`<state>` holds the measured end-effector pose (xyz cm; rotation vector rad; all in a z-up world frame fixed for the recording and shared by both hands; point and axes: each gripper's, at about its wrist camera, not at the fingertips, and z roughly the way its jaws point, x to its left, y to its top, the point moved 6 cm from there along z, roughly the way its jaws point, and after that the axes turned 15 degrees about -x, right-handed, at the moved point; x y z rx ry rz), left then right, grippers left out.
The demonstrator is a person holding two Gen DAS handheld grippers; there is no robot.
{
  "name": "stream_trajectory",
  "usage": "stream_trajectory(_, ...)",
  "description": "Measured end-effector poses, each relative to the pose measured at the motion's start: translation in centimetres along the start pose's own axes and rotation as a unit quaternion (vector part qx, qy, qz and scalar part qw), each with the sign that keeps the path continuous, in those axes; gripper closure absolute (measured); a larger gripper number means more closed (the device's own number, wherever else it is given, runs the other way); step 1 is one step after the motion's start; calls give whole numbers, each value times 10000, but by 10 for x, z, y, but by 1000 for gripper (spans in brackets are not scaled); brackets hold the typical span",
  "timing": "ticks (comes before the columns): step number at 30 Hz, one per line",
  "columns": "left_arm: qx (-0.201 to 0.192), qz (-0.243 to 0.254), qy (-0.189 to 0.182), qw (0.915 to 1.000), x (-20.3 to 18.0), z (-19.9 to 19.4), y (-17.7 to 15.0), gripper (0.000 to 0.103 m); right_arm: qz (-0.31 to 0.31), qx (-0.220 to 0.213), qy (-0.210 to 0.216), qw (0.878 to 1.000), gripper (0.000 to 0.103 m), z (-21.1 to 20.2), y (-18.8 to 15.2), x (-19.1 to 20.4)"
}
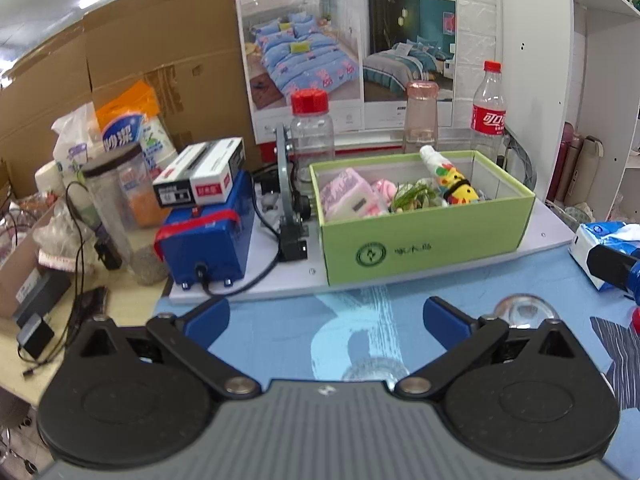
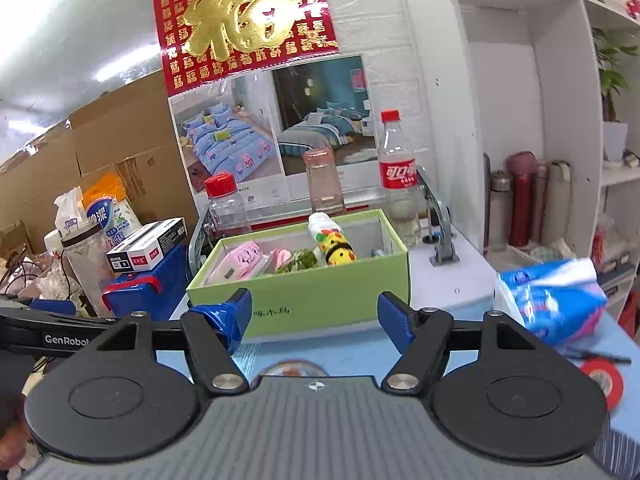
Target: Organize soft objects
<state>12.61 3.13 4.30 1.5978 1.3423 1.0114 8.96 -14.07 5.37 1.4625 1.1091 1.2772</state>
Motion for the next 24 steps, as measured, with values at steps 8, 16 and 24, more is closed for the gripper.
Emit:
stream_trajectory(8,192,-363,-27,9992,-7,-15,-42,0,-111,85,-437,9989,47,-18,-35,-8)
stream_trajectory(16,219,-256,-31,9994,-20,-24,-69,0,-71,431,-898,9950,47,-27,-64,-34)
stream_trajectory(24,147,-253,136,9995,-22,-33,-85,0,174,530,-707,9959,46,-40,-77,-34)
